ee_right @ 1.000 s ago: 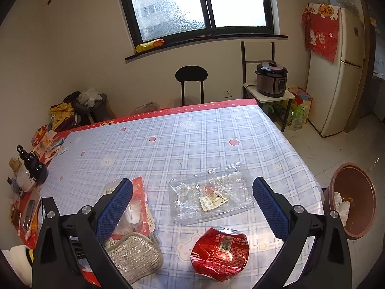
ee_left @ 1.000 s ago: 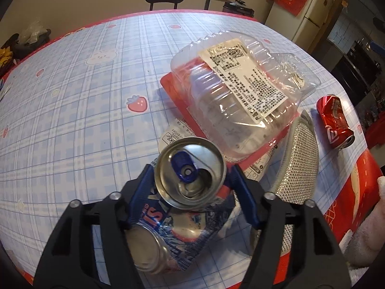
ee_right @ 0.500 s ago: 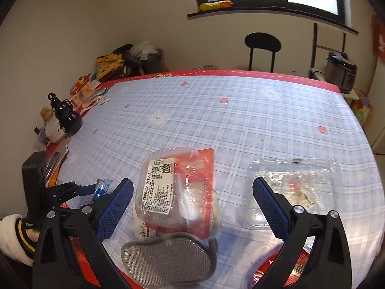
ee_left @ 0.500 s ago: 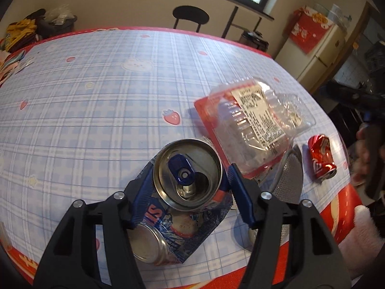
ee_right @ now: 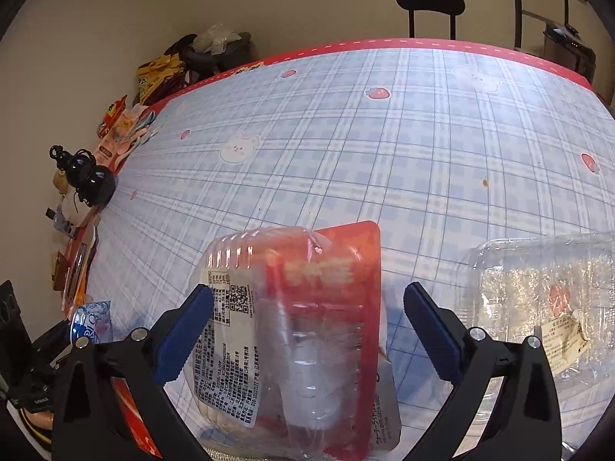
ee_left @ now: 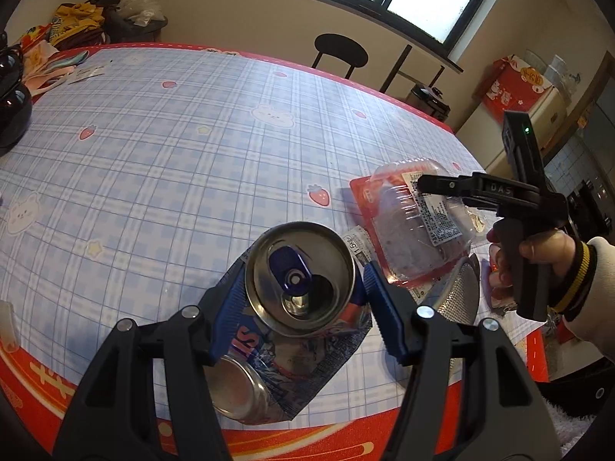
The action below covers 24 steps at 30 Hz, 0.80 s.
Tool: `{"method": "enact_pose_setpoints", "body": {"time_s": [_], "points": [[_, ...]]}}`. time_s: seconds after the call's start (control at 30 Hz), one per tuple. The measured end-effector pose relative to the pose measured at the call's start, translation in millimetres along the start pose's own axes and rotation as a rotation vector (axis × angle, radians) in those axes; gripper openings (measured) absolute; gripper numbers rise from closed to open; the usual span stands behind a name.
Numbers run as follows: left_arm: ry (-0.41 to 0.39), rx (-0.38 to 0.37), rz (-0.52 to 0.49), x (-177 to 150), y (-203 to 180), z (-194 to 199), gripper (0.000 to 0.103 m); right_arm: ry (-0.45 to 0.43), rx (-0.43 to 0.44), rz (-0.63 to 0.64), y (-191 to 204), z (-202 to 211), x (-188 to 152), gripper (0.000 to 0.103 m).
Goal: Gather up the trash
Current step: 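Grasp the clear plastic package with red backing with the right gripper while the left holds the can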
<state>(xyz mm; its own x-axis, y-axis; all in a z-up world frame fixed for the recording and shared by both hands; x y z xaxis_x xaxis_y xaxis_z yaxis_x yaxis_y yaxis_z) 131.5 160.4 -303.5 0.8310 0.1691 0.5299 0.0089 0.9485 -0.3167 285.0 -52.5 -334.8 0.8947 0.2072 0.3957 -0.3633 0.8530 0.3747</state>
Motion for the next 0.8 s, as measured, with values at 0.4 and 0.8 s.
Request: {"method": "enact_pose_setpoints", "body": {"time_s": [0.4,0.8], "points": [[-0.016,-0.022,-0.018,3.8,-11.9,3.9,0.062,-0.055,0.016,0.044,11.6,23.5,1.4,0.058],[-0.023,-0.026,-0.01,4.4,-8.8,6.6,0.062,-0.104,-0.071,0.23,44.1,56.1,-2.8,0.055]]}}
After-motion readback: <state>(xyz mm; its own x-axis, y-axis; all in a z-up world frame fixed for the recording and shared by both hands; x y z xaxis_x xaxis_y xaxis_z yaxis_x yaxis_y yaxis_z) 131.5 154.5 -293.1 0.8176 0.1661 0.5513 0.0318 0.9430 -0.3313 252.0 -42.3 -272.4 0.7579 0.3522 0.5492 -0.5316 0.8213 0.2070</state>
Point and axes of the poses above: each gripper's, at about its wrist camera, not at the fingertips, and z roughly against the way its jaws point, y to its left, x to its top, the point moved 3 cm from there along -z, roughly the way its jaws point, and after that the axes turned 4 degrees about y, right-handed, at the moved point
